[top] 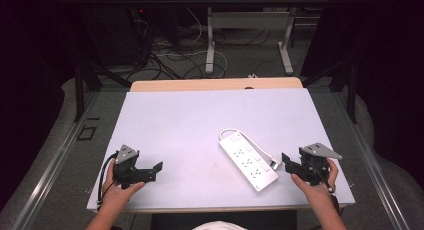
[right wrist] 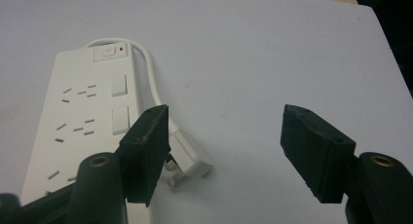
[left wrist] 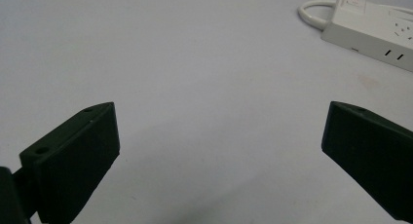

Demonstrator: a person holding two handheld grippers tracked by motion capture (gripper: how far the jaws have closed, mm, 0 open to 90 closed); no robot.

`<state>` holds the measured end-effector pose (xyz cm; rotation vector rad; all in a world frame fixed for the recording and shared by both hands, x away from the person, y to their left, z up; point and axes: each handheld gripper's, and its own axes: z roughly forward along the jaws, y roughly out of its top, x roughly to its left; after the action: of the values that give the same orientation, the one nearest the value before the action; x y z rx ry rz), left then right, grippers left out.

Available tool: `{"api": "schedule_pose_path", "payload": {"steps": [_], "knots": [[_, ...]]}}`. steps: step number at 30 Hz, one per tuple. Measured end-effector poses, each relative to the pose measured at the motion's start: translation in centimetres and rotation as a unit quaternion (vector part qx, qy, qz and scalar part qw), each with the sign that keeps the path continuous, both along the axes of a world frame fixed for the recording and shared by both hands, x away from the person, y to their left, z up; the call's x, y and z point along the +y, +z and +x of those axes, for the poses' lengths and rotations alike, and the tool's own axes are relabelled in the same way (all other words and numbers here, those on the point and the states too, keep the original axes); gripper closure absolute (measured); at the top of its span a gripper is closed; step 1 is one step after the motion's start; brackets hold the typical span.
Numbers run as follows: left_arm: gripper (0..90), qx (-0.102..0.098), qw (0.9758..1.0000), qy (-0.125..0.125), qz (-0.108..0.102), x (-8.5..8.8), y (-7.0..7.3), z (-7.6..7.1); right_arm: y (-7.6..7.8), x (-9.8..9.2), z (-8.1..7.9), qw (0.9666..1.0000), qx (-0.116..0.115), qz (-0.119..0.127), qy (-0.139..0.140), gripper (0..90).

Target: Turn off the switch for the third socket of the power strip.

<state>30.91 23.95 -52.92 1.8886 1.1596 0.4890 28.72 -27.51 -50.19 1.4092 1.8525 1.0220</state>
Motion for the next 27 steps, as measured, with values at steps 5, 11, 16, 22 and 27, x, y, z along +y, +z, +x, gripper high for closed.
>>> {"api": "schedule_pose_path", "payload": {"steps": [5, 11, 16, 22, 27], "knots": [[0.5, 0.003, 0.9999, -0.006, 0.01, 0.0, 0.1, 0.0, -0.1, 0.4, 0.0, 1.0, -0.002, -0.001, 0.005, 41.9], [0.5, 0.006, 0.9999, -0.005, 0.006, 0.0, 0.0, -0.1, 0.0, 0.9, -0.1, 0.9998, 0.004, -0.002, 0.017, 48.5], [0.5, 0.0, 1.0, -0.003, 0.005, -0.1, 0.0, -0.1, 0.0, 1.3, -0.2, 0.9997, 0.006, -0.005, 0.025, 55.7], [0.5, -0.001, 0.9999, -0.004, 0.01, -0.1, 0.0, 0.0, -0.2, 1.7, -0.1, 0.999, 0.017, -0.007, 0.042, 64.3], [0.5, -0.002, 0.9999, -0.004, 0.011, -0.1, 0.0, -0.1, -0.4, 2.1, 0.0, 0.9981, 0.029, -0.008, 0.054, 68.8]]}}
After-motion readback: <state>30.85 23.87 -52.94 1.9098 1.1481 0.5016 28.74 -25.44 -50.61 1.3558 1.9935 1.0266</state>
